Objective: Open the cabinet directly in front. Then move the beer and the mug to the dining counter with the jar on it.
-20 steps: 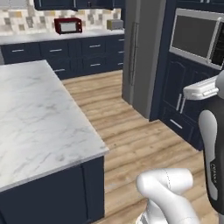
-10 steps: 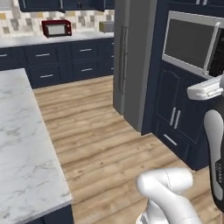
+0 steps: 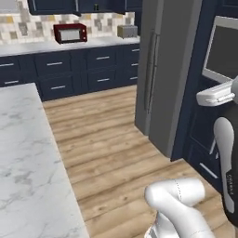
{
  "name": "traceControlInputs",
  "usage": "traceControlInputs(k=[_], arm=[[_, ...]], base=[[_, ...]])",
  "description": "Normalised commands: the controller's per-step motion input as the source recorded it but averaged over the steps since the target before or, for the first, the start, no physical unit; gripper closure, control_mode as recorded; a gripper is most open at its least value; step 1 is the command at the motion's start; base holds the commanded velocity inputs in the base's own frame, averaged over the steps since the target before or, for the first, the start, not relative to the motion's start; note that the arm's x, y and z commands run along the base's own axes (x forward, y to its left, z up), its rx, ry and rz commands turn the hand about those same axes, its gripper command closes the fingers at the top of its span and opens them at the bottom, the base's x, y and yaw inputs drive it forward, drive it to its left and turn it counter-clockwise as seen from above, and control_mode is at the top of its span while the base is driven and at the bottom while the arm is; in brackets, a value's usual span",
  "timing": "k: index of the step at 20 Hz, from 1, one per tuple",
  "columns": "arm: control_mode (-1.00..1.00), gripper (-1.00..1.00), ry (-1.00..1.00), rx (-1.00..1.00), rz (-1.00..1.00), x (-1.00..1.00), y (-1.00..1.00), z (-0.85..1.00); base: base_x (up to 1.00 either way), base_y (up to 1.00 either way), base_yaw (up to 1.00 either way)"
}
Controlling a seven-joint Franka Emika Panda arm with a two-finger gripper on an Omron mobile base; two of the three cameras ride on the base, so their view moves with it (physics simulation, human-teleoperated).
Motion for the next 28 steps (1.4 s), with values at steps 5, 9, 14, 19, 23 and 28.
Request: traceControlInputs(k=[5, 9, 14, 19, 23, 28], arm=[[1.00, -1.00, 0.00, 0.00, 0.00, 0.00, 0.00, 0.00], [1.00, -1.00, 0.00, 0.00, 0.00, 0.00, 0.00, 0.00], [1.00, -1.00, 0.00, 0.00, 0.00, 0.00, 0.00, 0.00], [1.00, -1.00, 0.00, 0.00, 0.00, 0.00, 0.00, 0.00], [1.00, -1.00, 0.00, 0.00, 0.00, 0.00, 0.00, 0.00], [1.00, -1.00, 0.00, 0.00, 0.00, 0.00, 0.00, 0.00]], base=[[1.00, 0.18, 0.00], [1.00, 0.04, 0.02], [1.00, -0.15, 0.01], [1.00, -0.43, 0.00], [1.00, -0.23, 0.00], [1.00, 0.00, 0.00]])
